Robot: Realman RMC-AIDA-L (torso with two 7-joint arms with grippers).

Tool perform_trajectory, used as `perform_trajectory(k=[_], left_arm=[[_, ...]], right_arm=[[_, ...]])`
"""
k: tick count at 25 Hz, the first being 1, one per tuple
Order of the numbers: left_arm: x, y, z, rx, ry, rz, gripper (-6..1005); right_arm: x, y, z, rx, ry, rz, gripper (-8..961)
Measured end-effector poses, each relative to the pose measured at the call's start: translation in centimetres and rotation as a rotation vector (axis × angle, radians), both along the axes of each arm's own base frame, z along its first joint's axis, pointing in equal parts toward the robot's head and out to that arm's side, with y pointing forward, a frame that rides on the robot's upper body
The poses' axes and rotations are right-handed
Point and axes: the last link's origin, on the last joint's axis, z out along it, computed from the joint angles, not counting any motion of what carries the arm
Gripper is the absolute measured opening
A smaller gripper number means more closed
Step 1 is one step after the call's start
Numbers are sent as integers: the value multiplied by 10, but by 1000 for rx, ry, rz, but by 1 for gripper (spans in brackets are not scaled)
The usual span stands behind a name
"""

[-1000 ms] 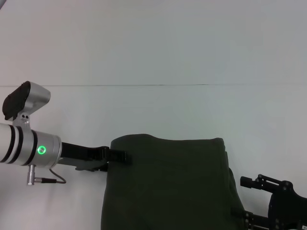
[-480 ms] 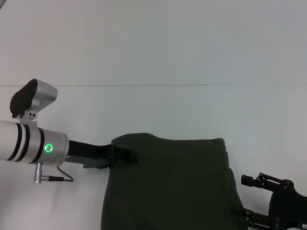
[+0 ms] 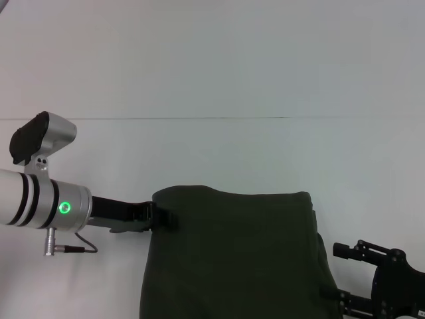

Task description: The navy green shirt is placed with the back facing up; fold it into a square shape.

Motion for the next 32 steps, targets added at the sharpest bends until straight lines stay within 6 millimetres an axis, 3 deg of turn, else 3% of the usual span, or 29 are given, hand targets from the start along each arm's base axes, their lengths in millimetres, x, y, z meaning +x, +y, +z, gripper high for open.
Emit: perform_trajectory(k=[6,11,19,27,32], left_arm=[[1,0,0,1,0,-11,320],[2,0,-1,5,1,-40,93],[0,5,2,41,5,-42,81],[-16,18,28,142,34,-1,90],[-27,14,36,169,6,44,105]], right_arm=[[-2,2,0,-1,1,4,760],[-2,2,0,0,2,5,760],[-3,4,1,5,4,8,759],[-6,9,1,9,3,15,759],[-7,11,1,11,3,21,760]])
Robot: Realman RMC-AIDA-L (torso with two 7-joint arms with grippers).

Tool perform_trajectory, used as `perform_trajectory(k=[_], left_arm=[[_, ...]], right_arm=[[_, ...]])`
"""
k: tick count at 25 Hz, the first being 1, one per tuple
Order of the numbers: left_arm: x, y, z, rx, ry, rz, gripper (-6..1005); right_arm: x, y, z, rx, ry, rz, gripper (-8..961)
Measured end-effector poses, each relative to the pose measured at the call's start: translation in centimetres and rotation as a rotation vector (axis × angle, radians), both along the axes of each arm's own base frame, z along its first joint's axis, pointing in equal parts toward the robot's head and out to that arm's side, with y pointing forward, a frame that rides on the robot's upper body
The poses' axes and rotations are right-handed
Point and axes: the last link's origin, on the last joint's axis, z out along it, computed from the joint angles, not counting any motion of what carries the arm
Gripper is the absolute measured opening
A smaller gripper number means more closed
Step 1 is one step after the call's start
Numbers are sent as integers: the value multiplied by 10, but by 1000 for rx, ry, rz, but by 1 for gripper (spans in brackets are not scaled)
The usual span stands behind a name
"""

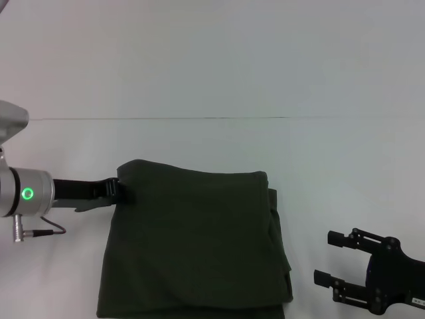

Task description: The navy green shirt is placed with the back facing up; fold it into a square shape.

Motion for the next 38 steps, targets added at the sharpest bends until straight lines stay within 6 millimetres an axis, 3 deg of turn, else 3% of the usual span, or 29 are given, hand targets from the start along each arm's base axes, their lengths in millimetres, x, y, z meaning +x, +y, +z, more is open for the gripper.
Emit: perform_trajectory(k=[9,15,19,25,28,30,34,38], left_arm=[[1,-11,-4,19,-46,-58,131],[0,-17,10,75,-74,-120,322],[4,-37,43,111,-102,-354,420],[5,-86,63,176,-61,-753,566],[-1,-115,58,208,-28,-926,801],[-7,-135,50,240,2,-1016,850],[-18,-156,34,218,6,-1010,947],[-28,-170,19,132,-1,-970,942]], right_arm=[[-1,1,0,1,2,1,759],[-2,2,-1,-1,4,1,759],[-7,7,-2,9,14,19,760],[-22,16,-4,1,26,84,760],[-25,13,-10,-4,24,123,760],[-25,9,-15,-4,25,142,760],[-21,-1,-27,-24,26,134,760],[-13,-14,-36,-16,17,130,760]])
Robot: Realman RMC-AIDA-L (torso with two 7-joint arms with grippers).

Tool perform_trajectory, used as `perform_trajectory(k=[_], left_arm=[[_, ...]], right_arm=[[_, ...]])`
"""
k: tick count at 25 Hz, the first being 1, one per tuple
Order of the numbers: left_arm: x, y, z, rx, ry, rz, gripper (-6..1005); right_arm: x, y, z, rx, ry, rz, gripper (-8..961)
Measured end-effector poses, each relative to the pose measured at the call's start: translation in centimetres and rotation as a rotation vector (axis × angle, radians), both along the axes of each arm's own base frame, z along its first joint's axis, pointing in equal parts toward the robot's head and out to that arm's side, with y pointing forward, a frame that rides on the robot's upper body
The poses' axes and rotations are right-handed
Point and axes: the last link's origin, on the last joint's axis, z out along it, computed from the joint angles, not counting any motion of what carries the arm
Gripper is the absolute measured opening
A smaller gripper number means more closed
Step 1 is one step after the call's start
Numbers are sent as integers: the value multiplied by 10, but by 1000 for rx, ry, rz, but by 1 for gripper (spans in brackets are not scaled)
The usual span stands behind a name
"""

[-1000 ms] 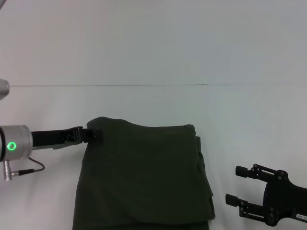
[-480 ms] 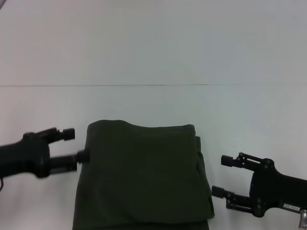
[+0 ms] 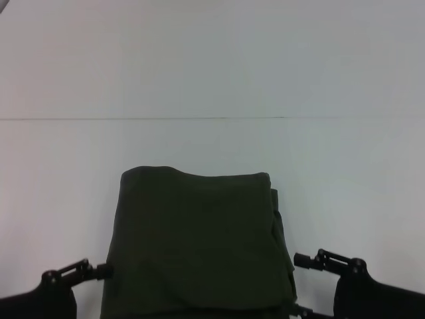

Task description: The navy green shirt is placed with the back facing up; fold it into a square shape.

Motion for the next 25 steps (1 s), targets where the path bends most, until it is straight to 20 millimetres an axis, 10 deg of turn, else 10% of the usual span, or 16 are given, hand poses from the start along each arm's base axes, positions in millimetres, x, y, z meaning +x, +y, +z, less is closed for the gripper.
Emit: perform_trajectory(k=[25], left_arm=[[-22,-6,-16,5,56,67,944]], right_arm=[[19,-21,-13,18,-26,-70,760]])
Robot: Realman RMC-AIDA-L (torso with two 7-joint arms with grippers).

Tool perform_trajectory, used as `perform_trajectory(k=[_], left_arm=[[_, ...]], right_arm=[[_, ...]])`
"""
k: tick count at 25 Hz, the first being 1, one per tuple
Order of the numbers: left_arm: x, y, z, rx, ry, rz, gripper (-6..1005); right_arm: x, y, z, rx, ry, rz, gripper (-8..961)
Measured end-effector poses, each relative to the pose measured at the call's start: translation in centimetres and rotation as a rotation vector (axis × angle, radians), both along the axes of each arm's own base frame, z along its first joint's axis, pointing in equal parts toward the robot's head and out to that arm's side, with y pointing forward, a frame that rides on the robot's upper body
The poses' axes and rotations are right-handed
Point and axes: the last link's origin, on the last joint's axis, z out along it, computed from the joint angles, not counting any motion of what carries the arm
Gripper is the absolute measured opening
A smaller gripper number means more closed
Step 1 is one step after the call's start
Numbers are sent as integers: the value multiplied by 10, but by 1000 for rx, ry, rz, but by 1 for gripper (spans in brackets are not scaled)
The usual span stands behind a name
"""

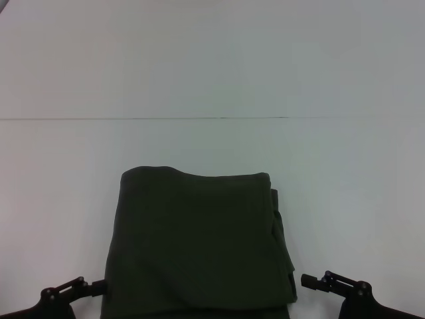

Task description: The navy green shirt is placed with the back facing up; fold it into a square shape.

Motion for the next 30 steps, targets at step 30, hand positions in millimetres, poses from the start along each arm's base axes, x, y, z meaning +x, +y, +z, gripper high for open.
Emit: perform_trajectory(k=[30], left_arm=[[1,5,-1,13,2,13,944]], right_arm=[[1,5,4,35,8,-16,760]])
